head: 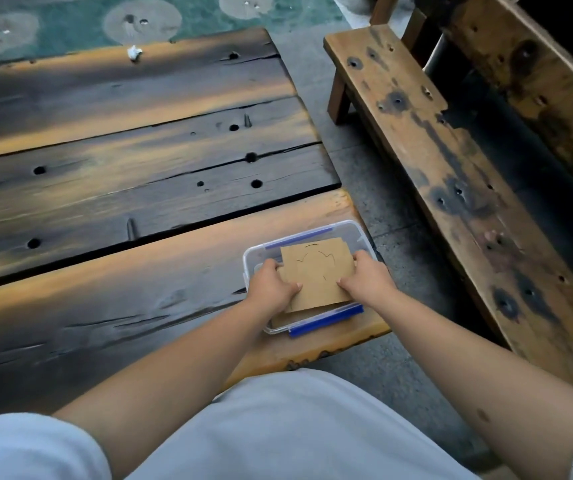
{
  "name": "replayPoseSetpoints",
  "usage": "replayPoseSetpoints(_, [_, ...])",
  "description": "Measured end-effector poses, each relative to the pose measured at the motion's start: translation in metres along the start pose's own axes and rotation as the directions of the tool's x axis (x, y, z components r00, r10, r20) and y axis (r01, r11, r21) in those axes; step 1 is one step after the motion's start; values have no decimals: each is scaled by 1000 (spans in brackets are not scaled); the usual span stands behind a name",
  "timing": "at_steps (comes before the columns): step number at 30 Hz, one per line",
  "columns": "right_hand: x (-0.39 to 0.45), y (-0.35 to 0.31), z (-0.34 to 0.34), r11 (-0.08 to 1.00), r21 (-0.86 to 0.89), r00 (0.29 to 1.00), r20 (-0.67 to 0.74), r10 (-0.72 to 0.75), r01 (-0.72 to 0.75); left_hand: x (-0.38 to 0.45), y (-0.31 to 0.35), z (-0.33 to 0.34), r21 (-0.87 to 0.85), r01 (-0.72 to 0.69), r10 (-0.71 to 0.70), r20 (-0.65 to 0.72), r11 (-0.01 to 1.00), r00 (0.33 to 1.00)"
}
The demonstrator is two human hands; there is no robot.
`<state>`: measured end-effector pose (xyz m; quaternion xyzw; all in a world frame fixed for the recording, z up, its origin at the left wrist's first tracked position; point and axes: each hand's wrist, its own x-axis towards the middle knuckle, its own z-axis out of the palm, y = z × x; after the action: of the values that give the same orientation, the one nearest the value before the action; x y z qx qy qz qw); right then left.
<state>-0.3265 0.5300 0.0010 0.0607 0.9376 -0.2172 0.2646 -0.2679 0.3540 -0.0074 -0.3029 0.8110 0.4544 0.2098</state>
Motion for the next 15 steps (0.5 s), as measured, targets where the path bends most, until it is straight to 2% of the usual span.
replayPoseSetpoints(5, [16, -9, 2, 982, -185, 994, 91, 66, -49, 12, -2, 13, 43, 37, -38, 14, 998, 999])
replayPoseSetpoints(8, [23, -11, 6, 970, -235, 985, 138, 101, -67, 17, -5, 19, 98, 26, -26, 0, 995, 1000])
replayPoseSetpoints(15, [32, -12, 10, 954, -294, 990, 114, 87, -50, 28, -8, 25, 240, 9, -7, -12, 971, 1000])
